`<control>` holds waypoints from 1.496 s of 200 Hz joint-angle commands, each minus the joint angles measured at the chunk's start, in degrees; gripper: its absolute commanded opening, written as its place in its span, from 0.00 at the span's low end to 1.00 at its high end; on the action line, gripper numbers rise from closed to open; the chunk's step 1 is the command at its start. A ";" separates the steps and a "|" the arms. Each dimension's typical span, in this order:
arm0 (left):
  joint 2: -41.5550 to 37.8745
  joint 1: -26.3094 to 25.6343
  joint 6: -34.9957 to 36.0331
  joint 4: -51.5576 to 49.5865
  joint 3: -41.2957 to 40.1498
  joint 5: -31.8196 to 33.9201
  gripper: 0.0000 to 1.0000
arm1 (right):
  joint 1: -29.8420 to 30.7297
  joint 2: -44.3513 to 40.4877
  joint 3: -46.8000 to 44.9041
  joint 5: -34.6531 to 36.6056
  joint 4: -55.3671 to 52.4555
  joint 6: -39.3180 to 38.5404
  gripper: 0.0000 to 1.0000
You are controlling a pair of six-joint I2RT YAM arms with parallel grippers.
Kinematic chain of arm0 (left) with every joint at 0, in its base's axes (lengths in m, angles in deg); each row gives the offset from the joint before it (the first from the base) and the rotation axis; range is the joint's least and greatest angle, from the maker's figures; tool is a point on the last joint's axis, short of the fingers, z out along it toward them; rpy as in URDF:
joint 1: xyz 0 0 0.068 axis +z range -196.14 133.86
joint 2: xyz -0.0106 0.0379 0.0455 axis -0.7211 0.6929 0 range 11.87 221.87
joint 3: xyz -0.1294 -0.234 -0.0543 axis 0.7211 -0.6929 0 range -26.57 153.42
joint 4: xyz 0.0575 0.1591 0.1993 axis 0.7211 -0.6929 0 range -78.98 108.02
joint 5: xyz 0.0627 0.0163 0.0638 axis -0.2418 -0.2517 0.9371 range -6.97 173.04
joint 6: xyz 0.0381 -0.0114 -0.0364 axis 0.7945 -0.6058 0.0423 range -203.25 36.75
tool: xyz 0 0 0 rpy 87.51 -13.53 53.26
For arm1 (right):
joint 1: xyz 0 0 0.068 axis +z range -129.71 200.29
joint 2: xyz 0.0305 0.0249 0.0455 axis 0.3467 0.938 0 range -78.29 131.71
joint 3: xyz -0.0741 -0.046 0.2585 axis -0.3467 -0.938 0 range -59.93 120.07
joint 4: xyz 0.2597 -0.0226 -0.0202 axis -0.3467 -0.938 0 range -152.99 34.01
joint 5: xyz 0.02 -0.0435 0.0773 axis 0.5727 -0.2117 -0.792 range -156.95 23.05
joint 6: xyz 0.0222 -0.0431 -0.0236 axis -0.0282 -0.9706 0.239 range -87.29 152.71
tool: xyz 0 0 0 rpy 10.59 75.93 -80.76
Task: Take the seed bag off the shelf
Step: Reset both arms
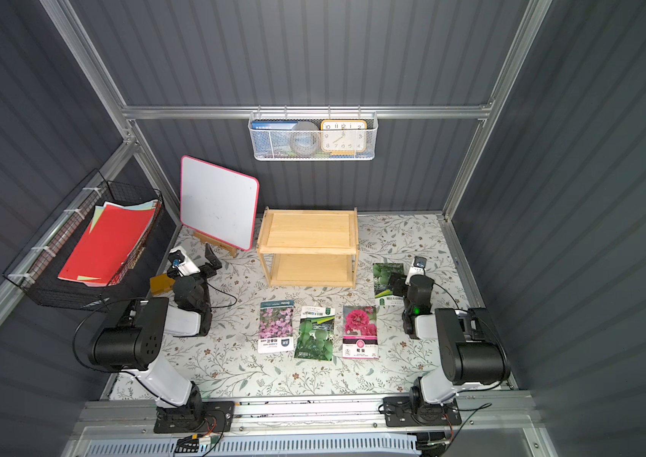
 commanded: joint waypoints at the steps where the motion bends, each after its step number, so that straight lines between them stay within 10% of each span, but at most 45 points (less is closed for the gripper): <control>1: -0.74 0.16 -0.65 0.29 0.61 0.33 1.00 | 0.20 0.14 0.41 -0.83 1.07 -0.67 0.99; 299: -0.66 1.39 -1.00 -0.73 1.11 -1.26 1.00 | 0.21 0.49 0.39 -0.56 1.87 -0.32 0.99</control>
